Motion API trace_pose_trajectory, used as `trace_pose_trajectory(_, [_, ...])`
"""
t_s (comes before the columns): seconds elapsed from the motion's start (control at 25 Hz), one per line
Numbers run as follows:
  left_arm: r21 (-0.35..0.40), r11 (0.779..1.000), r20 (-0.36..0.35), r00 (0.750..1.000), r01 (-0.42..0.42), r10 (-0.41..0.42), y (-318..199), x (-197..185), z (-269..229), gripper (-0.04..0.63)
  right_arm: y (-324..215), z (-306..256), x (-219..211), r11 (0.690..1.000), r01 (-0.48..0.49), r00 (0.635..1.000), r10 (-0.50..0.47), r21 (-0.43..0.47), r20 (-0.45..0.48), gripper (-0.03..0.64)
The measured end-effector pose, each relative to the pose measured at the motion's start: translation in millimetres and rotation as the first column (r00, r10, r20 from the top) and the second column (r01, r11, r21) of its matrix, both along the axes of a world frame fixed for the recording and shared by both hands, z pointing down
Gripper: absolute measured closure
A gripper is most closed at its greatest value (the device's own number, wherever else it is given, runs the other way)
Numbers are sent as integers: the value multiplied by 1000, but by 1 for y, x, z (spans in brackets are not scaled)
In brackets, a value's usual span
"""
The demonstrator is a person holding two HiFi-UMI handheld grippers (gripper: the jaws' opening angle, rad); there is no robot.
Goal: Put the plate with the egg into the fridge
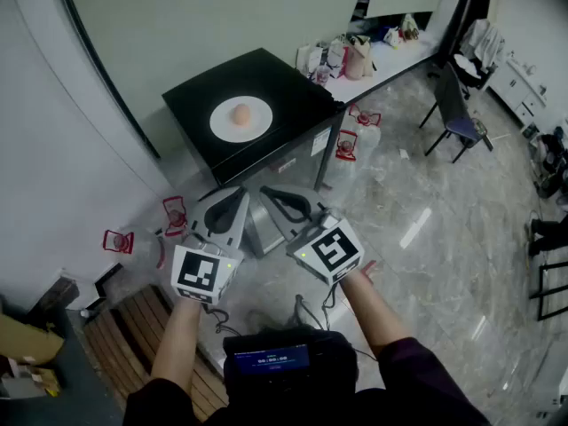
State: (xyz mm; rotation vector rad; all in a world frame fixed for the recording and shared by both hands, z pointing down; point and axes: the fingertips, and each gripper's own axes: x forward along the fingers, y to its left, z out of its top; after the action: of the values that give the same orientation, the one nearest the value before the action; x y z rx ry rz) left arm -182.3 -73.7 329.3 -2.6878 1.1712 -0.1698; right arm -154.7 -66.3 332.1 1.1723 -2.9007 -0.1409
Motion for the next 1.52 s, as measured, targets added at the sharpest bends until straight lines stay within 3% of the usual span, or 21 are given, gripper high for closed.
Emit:
trace_pose_trajectory(0.28, [-14, 1000, 8, 1000, 20, -19, -3, -6, 8, 584, 0, 5, -4, 1000, 4, 1000, -4, -2, -4, 612])
trace_pose_trajectory(0.68, [-103, 993, 5, 998, 56, -56, 8, -13, 46, 584, -2, 40, 14, 992, -111, 993, 114, -52, 43, 612])
trace_pose_trajectory(0.88, [-151, 984, 6, 996, 91, -91, 10, -31, 72, 584, 3, 65, 8, 987, -130, 991, 132, -89, 14, 612])
trace_pose_trajectory(1.04, [-171, 983, 13, 998, 68, -67, 3, -48, 89, 585, -5, 86, -5, 973, -203, 979, 206, -111, 16, 612])
trace_pose_trajectory(1.16, [-192, 981, 6, 999, 32, -31, -7, -65, 107, 584, -11, 115, -24, 945, -287, 957, 291, -157, 2, 612])
trace_pose_trajectory(1.32, [-243, 968, 4, 997, -71, 75, -15, -91, 140, 584, -17, 154, -54, 889, -396, 914, 407, -229, 1, 599])
trace_pose_trajectory(1.52, [-323, 932, -12, 985, -165, 170, -29, -105, 177, 584, -30, 195, -65, 784, -545, 828, 558, -298, -46, 541])
